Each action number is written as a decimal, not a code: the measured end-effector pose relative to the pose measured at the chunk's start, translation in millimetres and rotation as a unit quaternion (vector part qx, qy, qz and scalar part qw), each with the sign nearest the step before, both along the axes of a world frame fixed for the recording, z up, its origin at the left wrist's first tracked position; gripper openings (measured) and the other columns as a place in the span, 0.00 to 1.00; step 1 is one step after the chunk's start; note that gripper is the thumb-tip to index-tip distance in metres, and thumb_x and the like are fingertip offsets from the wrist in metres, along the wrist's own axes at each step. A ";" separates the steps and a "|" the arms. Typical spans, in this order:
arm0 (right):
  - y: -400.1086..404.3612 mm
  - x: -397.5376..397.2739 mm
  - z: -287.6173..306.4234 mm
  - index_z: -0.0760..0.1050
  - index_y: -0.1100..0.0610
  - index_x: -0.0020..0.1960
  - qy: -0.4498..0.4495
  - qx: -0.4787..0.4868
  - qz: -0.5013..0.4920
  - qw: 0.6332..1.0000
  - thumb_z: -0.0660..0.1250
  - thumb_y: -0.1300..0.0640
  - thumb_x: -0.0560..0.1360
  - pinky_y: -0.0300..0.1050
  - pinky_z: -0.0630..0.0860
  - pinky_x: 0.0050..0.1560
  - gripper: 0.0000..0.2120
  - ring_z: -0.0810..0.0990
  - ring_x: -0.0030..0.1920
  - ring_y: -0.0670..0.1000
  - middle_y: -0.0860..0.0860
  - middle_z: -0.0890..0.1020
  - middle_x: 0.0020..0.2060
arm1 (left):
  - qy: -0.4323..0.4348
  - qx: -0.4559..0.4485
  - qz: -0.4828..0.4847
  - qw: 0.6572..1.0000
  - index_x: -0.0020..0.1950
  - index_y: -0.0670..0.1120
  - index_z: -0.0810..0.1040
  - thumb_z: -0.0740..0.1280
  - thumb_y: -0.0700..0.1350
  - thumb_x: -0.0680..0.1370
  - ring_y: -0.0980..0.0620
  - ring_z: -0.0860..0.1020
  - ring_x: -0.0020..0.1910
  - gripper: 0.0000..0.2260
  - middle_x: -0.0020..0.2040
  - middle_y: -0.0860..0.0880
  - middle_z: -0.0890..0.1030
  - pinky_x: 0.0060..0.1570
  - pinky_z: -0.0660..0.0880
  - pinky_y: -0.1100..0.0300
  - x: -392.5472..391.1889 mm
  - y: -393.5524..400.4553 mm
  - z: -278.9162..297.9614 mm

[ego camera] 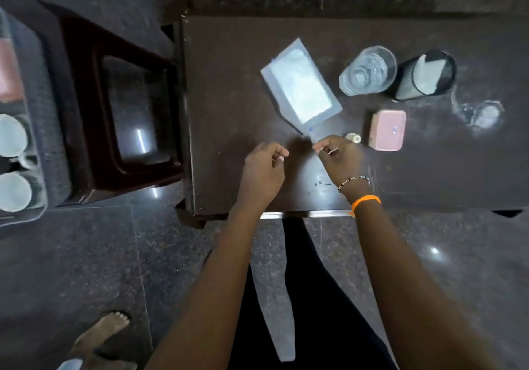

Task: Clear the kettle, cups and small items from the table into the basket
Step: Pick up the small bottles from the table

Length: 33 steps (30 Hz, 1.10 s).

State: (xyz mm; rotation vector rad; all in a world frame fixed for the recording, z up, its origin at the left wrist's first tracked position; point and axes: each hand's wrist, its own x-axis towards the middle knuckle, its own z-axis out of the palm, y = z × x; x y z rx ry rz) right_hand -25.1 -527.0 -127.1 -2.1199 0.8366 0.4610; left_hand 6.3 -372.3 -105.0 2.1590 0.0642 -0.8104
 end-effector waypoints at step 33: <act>-84.3 -43.9 -60.4 0.76 0.61 0.54 0.055 -0.103 0.017 0.993 0.62 0.62 0.72 0.53 0.73 0.48 0.12 0.77 0.49 0.65 0.61 0.77 0.54 | -0.083 0.203 -0.314 0.924 0.64 0.41 0.70 0.65 0.40 0.77 0.41 0.78 0.58 0.15 0.60 0.39 0.78 0.56 0.76 0.52 2.6 -169.6 -73.8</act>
